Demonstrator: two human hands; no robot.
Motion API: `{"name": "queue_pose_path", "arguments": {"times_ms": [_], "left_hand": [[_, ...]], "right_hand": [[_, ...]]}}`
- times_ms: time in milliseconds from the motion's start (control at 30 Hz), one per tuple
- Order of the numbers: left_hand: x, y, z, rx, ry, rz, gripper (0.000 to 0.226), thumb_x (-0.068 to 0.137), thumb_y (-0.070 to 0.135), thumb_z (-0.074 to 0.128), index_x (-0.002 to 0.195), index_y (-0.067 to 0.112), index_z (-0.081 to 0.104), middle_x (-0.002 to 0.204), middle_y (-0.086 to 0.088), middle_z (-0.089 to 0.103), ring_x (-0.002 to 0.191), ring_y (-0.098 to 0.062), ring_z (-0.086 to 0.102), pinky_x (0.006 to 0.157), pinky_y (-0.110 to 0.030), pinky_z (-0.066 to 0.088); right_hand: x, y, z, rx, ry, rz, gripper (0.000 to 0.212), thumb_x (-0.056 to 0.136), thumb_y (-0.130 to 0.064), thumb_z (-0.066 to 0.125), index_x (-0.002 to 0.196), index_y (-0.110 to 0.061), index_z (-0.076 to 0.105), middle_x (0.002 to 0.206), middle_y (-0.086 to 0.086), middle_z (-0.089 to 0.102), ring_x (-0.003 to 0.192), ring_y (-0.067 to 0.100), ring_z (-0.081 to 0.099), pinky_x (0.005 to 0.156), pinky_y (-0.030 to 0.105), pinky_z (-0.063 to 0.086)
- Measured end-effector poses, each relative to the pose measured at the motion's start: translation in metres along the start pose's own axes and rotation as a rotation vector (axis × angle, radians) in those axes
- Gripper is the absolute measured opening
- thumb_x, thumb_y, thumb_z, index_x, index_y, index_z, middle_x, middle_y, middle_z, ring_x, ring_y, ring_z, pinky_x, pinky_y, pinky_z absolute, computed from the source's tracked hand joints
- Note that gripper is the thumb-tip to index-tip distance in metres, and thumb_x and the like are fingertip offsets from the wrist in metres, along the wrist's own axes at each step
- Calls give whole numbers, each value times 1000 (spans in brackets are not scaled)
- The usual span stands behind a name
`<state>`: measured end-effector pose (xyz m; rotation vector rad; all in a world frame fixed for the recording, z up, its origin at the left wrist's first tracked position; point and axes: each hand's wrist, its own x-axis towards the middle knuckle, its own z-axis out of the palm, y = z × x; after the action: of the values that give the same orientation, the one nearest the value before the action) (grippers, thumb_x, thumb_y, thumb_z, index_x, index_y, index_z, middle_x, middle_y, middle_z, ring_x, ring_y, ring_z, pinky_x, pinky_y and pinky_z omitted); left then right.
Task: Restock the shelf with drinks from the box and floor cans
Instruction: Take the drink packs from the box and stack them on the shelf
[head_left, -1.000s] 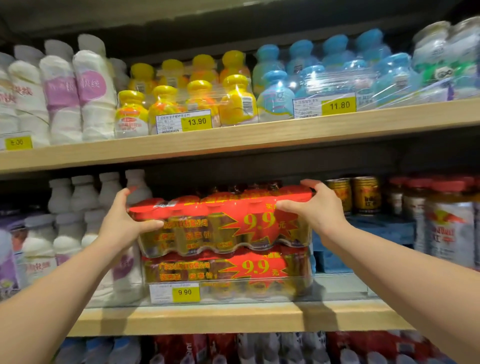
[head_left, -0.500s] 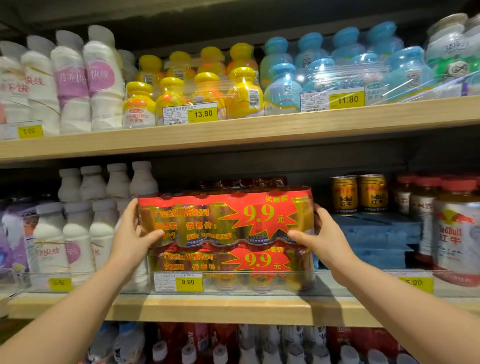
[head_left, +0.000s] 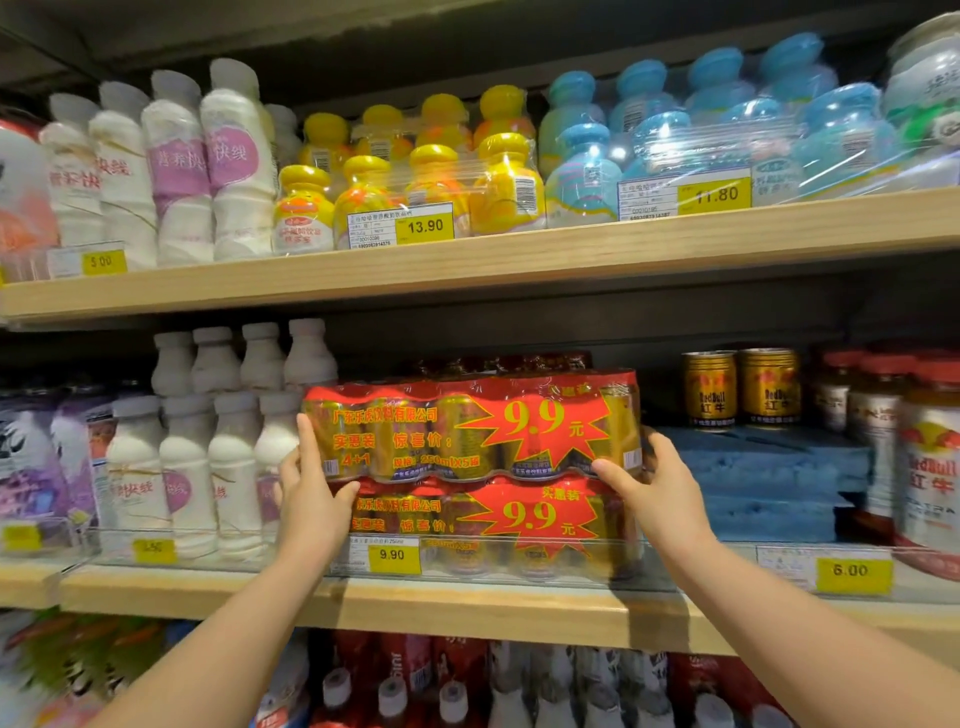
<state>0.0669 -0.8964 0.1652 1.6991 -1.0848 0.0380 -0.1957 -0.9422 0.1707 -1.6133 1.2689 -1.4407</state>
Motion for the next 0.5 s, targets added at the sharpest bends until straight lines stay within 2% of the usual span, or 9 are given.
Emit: {"name": "queue_pose_path", "arguments": {"times_ms": [133, 300, 433, 500], "left_hand": [[-4, -4, 2, 42, -60, 13, 82, 89, 10, 52, 145, 19, -8, 156, -7, 13, 141, -28, 21, 111, -46, 27], [-7, -6, 0, 111, -171, 5, 87, 89, 9, 52, 143, 14, -16, 156, -7, -12, 144, -27, 6, 116, -42, 15], [-9, -1, -4, 184, -164, -51, 87, 87, 15, 56, 145, 15, -10, 152, -16, 4, 140, -34, 11, 115, -45, 16], [-16, 2, -8, 193, -189, -53, 86, 87, 17, 56, 145, 14, -8, 152, -16, 7, 140, -34, 11, 115, -45, 16]], "right_hand": [[-4, 6, 2, -1, -10, -15, 61, 83, -23, 62, 136, -14, 34, 131, 10, 54, 118, 26, 53, 96, 42, 45], [-7, 8, 2, -33, -58, -30, 60, 87, -21, 57, 139, -18, 29, 132, 6, 53, 120, 23, 50, 98, 41, 43], [-15, 5, -6, -101, -114, -35, 55, 90, -22, 53, 139, -17, 28, 138, 6, 48, 124, 23, 46, 100, 36, 40], [-23, 6, -12, -106, -95, -43, 62, 90, -23, 53, 142, -14, 22, 147, 5, 36, 134, 22, 35, 107, 36, 32]]}}
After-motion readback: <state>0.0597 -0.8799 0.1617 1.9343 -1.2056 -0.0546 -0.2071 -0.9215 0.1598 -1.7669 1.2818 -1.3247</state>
